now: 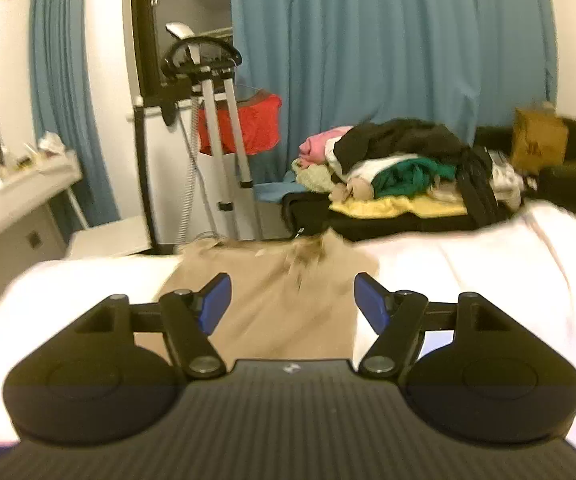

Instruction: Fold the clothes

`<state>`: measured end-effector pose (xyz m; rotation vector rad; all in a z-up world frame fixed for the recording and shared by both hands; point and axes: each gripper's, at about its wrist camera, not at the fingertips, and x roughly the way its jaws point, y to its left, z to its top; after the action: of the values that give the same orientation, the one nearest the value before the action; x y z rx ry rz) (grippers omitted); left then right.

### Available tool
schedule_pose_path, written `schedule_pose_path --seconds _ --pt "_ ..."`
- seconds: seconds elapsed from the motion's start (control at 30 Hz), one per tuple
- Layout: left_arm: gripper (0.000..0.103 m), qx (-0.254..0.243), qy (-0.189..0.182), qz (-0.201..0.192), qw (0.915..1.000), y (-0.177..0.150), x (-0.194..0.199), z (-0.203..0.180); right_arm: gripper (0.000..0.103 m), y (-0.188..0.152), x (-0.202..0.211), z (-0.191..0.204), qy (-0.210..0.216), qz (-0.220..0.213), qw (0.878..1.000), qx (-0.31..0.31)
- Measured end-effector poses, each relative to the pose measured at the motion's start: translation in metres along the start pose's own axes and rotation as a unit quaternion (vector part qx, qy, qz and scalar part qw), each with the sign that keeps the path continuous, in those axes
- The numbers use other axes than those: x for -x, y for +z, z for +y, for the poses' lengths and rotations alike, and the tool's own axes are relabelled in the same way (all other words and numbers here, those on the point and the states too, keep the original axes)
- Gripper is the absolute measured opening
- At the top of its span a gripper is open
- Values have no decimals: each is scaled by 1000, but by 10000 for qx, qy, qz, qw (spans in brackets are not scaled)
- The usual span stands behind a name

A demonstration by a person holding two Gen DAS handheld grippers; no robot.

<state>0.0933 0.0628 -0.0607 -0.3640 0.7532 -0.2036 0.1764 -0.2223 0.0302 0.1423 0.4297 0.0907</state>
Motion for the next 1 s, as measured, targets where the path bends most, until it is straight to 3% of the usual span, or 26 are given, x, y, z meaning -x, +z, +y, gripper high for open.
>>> schedule_pose_path --seconds 0.07,0.1,0.17,0.27,0.33,0.43,0.6,0.7,0.77,0.9,1.0 --pt "84 -86 16 124 9999 -7 9 -5 79 -21 46 -8 178 66 9990 -394" --pt "84 -129 22 178 9998 -10 12 -6 89 -33 66 -14 227 57 9976 -645" --pt "84 -213 182 273 9992 -21 21 -10 91 -62 106 -25 265 48 9936 -1092" --pt "85 -430 401 386 9975 -36 36 -13 91 -100 145 -37 -13 130 9899 -1413" --pt "86 -361 560 454 9967 -41 43 -10 91 -117 159 -44 -34 362 9862 -1613" --pt "86 -49 731 690 9949 -47 48 -2 91 -138 157 -57 349 1080 9732 -2002" --pt "82 781 550 1394 9856 -63 46 22 91 -165 144 -81 824 1556 9313 -3190" --pt "77 1295 341 1672 9768 -77 50 32 91 -189 125 -96 986 2149 8856 -3999" --pt "73 1542 268 1756 9719 -81 54 35 92 -202 119 -103 1124 2493 8480 -4541" --pt "62 1861 242 2076 9600 -92 62 38 92 -210 122 -104 1285 2641 8258 -4814" --pt "60 1875 202 2277 9553 -98 65 33 92 -211 126 -97 1294 2774 8239 -4769"
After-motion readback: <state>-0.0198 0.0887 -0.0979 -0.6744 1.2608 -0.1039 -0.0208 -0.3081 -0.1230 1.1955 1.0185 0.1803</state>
